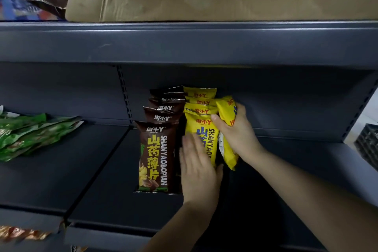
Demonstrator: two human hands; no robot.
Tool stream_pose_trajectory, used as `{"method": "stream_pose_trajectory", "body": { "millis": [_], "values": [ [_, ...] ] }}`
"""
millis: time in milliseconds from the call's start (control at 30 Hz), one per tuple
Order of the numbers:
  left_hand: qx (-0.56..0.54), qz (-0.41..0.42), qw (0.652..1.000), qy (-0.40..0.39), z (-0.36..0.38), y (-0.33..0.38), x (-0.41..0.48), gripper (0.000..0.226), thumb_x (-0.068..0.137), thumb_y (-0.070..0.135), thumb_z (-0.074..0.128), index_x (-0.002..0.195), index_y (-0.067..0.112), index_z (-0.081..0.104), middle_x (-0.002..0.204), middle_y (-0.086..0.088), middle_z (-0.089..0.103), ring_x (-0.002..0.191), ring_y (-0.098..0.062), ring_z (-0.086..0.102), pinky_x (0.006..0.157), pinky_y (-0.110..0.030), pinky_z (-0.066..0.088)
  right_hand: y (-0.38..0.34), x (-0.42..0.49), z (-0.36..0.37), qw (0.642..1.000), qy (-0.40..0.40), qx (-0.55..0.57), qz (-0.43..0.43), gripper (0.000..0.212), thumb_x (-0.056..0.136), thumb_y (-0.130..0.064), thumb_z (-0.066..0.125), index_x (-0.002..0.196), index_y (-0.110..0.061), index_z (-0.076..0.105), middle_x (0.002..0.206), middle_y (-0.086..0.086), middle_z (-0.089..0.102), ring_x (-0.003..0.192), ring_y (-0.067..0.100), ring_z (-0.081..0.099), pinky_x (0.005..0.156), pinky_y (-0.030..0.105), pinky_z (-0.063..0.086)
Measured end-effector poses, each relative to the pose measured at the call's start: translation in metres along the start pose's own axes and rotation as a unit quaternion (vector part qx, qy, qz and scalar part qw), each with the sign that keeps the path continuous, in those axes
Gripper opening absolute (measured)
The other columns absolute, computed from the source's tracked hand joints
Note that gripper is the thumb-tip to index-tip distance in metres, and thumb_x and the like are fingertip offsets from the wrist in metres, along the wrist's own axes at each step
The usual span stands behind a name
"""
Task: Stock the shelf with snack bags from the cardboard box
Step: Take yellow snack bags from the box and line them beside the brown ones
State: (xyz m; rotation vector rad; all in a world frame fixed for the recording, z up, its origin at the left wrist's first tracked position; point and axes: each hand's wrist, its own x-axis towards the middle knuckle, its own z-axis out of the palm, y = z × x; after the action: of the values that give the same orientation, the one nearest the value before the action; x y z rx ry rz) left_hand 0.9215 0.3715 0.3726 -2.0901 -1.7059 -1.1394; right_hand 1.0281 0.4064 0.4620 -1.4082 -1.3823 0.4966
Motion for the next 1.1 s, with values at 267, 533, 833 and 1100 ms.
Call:
{"method": "stream_pose_trajectory", "body": {
  "millis": [267, 533, 833, 1100],
  "values": [
    [0.087, 0.136, 0.987, -0.002, 0.008, -0.014, 0.028, 0.073, 0.082, 0.019, 0.049, 0.148, 0.008, 0.021, 0.153, -0.018, 0.021, 0.142, -0.033, 0.022, 0.112, -0.052, 0.025, 0.012, -0.007, -0.009, 0.994, 0.077, 0.064, 0.051, 0.061, 0.089, -0.038, 0.063, 0.137, -0.012, 0.036, 0.109, -0.008, 0.055, 0.103, 0.01, 0.054, 0.078, 0.018, 0.039],
    [0.056, 0.121, 0.991, 0.0, 0.009, -0.013, 0.032, 0.066, 0.085, 0.021, 0.04, 0.147, 0.008, 0.023, 0.153, -0.017, 0.024, 0.141, -0.031, 0.023, 0.112, -0.05, 0.023, 0.025, -0.015, -0.016, 0.995, 0.062, 0.052, 0.061, 0.062, 0.088, -0.039, 0.063, 0.139, -0.014, 0.035, 0.107, -0.01, 0.055, 0.103, 0.011, 0.055, 0.079, 0.021, 0.04],
    [-0.047, 0.222, 0.974, -0.011, -0.036, 0.004, 0.012, 0.06, 0.088, 0.032, 0.047, 0.135, -0.004, 0.044, 0.14, -0.017, 0.046, 0.134, -0.028, 0.04, 0.111, -0.042, 0.033, 0.003, -0.035, -0.012, 0.993, 0.064, 0.079, 0.054, 0.066, 0.087, -0.035, 0.066, 0.139, -0.014, 0.032, 0.097, -0.021, 0.052, 0.099, 0.007, 0.055, 0.068, 0.006, 0.038],
    [-0.302, 0.05, 0.938, -0.162, -0.056, 0.019, -0.007, 0.079, 0.084, 0.013, 0.065, 0.148, 0.011, 0.017, 0.144, -0.005, 0.037, 0.135, -0.014, 0.032, 0.115, -0.023, 0.021, -0.014, -0.07, -0.017, 0.988, -0.057, 0.132, 0.054, 0.081, 0.081, -0.038, 0.068, 0.144, -0.022, 0.021, 0.117, -0.014, 0.055, 0.1, -0.003, 0.056, 0.069, 0.002, 0.045]
  ]
}}
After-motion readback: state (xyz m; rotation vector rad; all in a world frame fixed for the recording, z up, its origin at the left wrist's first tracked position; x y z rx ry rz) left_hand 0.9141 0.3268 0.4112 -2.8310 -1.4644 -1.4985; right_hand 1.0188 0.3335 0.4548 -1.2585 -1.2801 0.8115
